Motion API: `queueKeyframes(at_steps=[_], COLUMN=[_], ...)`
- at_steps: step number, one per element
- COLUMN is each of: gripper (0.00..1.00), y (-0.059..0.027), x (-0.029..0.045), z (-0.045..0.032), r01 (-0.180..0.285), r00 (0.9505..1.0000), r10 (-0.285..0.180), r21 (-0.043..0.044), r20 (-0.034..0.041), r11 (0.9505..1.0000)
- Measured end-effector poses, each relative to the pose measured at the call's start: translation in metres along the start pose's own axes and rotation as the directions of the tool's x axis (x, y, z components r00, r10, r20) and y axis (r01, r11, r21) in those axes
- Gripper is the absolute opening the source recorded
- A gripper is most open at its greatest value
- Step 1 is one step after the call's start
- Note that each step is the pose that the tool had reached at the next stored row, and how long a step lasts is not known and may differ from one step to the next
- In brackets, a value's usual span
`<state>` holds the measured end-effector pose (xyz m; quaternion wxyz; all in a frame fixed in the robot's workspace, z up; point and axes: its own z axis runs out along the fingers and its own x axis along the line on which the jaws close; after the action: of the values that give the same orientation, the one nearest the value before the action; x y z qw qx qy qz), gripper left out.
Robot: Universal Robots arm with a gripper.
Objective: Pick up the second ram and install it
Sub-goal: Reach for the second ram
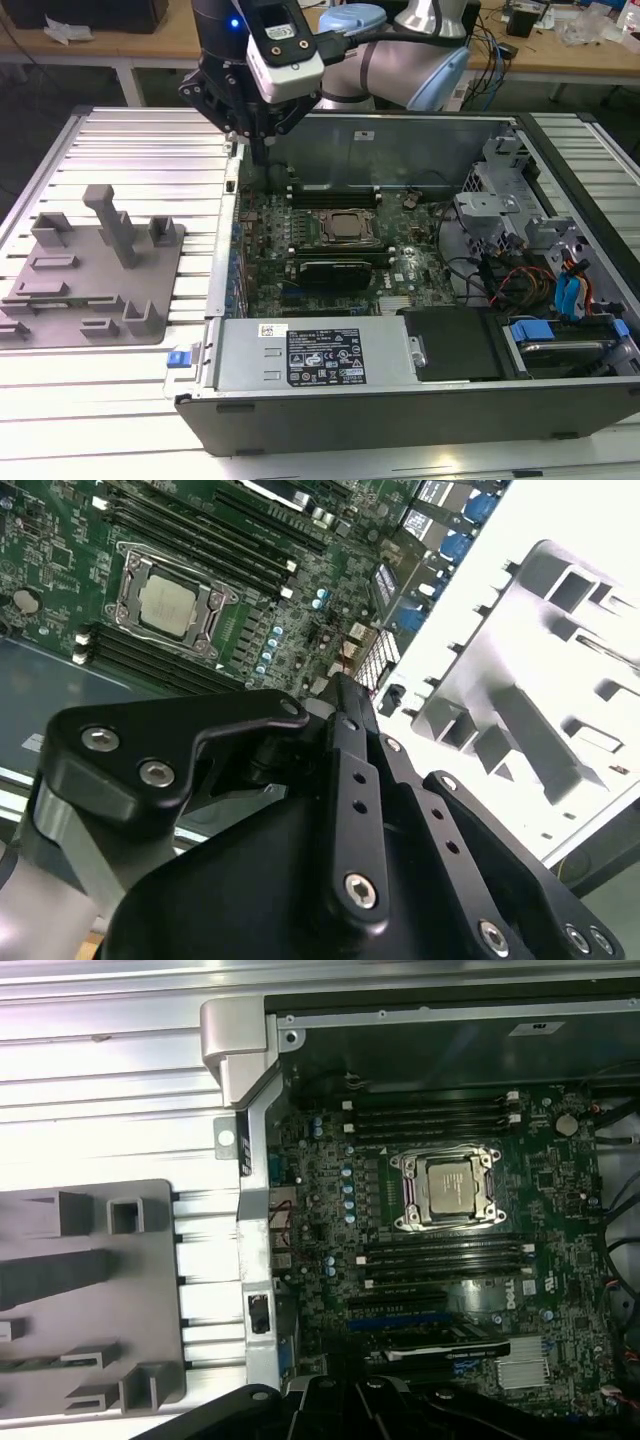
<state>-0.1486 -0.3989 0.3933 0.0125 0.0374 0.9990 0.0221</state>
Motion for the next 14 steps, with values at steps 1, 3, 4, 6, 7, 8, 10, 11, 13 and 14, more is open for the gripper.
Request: queueKeyframes(at_steps=[1,3,4,6,7,8,10,11,13,14], gripper=[0.08,0.08,0.08,0.08,0.08,0.08,0.08,0.08,0.08,0.08], y=[-0.0002,-0.0005,-0.0006,-0.0008,-0.0009,-0.0010,-0.0012,-0.0013,-0.0014,-0.0015], x=[0.0032,0.0074,0.0082,0.0113,0.0123,0.0138,0.0164,0.0172,0.0195,0.0203], z=[-0.0001,-0.0002,-0.0002,-0.0003,-0.0003,-0.0004,-0.0004,-0.0005,-0.0006,-0.0006], r01=[0.000,0.000,0.000,0.000,0.000,0.000,0.000,0.000,0.000,0.000], r00=[1.0000,1.0000,1.0000,1.0000,1.0000,1.0000,1.0000,1.0000,1.0000,1.0000], r10=[0.000,0.000,0.000,0.000,0.000,0.000,0.000,0.000,0.000,0.000], r21=[0.0001,0.0001,0.0000,0.0001,0.0000,0.0000,0.0000,0.0000,0.0001,0.0001], r20=[0.0000,0.0000,0.0000,-0.0001,0.0000,0.0000,0.0000,0.0000,-0.0001,-0.0001], r11=[1.0000,1.0000,1.0000,1.0000,1.0000,1.0000,1.0000,1.0000,1.0000,1.0000])
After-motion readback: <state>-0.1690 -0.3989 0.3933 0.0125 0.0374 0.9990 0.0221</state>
